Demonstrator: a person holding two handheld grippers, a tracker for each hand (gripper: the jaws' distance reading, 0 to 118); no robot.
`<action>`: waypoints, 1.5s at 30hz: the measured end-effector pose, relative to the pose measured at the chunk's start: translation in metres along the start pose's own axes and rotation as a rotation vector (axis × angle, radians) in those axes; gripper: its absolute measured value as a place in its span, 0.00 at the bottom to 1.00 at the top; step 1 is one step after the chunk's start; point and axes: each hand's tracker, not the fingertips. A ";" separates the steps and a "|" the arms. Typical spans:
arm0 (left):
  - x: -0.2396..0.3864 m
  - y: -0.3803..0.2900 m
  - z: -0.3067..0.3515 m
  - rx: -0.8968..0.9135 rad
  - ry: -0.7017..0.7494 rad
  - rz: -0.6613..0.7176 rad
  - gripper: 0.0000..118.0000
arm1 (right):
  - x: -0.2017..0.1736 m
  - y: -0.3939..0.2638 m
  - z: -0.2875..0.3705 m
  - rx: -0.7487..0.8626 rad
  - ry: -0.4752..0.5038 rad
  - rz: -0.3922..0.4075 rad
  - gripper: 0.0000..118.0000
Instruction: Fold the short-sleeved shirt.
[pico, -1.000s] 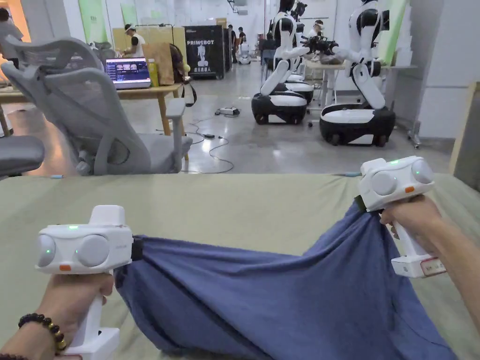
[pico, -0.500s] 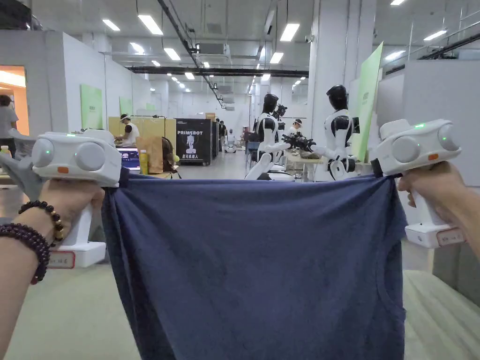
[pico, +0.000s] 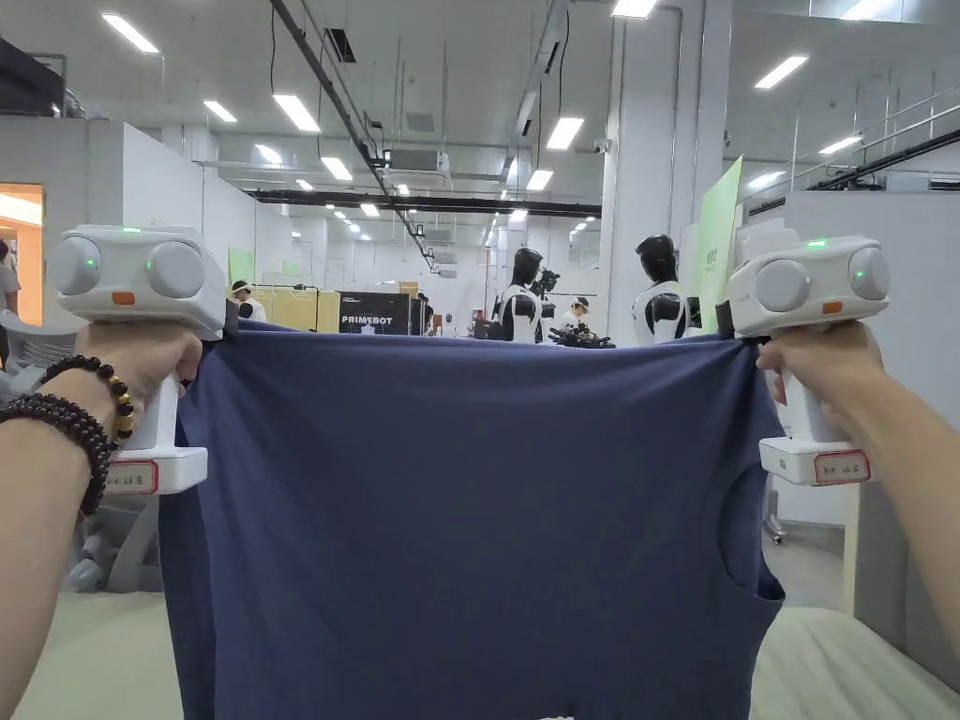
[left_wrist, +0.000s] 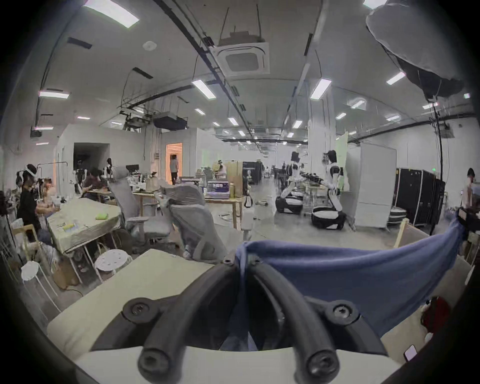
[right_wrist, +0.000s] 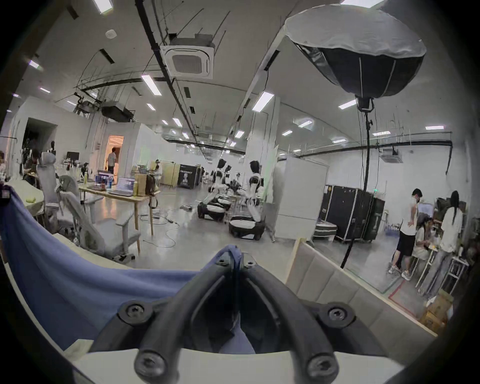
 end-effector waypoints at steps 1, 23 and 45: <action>0.002 -0.008 -0.002 0.003 -0.001 -0.006 0.01 | 0.000 -0.008 -0.003 -0.014 0.008 -0.007 0.02; -0.028 -0.212 0.050 -0.209 -0.110 -0.045 0.01 | -0.008 -0.203 0.068 -0.238 0.078 -0.005 0.02; -0.098 -0.435 0.261 -0.371 -0.119 0.073 0.01 | -0.004 -0.430 0.298 -0.400 0.134 -0.020 0.02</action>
